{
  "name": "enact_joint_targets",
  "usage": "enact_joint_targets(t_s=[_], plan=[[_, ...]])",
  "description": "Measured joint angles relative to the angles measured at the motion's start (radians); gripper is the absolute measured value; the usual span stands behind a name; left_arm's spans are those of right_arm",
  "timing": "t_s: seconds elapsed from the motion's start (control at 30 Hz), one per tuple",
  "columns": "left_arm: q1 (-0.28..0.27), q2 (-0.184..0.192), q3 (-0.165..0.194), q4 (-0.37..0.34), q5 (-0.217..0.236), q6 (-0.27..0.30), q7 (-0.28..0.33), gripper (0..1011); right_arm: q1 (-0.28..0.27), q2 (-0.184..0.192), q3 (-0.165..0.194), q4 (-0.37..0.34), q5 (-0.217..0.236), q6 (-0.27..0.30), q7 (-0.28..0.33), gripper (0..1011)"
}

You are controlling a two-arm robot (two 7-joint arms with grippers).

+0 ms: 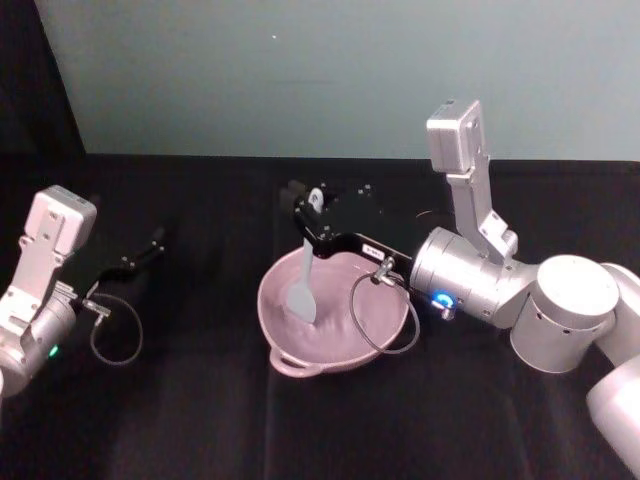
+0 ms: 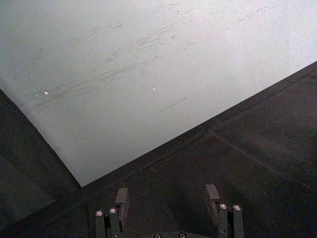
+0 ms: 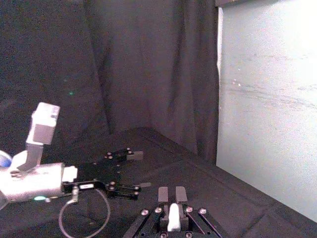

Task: Use the one hand to pick up the spoon and stir the clear water in the bowl.

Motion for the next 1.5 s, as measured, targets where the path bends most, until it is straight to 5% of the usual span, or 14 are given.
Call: enact_joint_targets(t_s=[0.23,0.5,0.77,1.13,1.5], plan=[[0.0,0.0,0.0,0.0,0.0,0.0,0.0,1011,0.042,-0.024,0.003,0.071,-0.013,-0.014,-0.007,105],[0.0,0.0,0.0,0.0,0.0,0.0,0.0,1011,0.048,-0.011,0.039,0.088,-0.017,-0.02,-0.023,105],[0.0,0.0,0.0,0.0,0.0,0.0,0.0,1011,0.011,0.03,0.067,0.031,-0.024,-0.013,-0.039,105],[0.0,0.0,0.0,0.0,0.0,0.0,0.0,1011,-0.052,0.079,0.062,-0.079,-0.049,0.025,-0.039,105],[0.0,0.0,0.0,0.0,0.0,0.0,0.0,1011,-0.075,0.064,0.023,-0.127,-0.051,0.041,-0.023,105]])
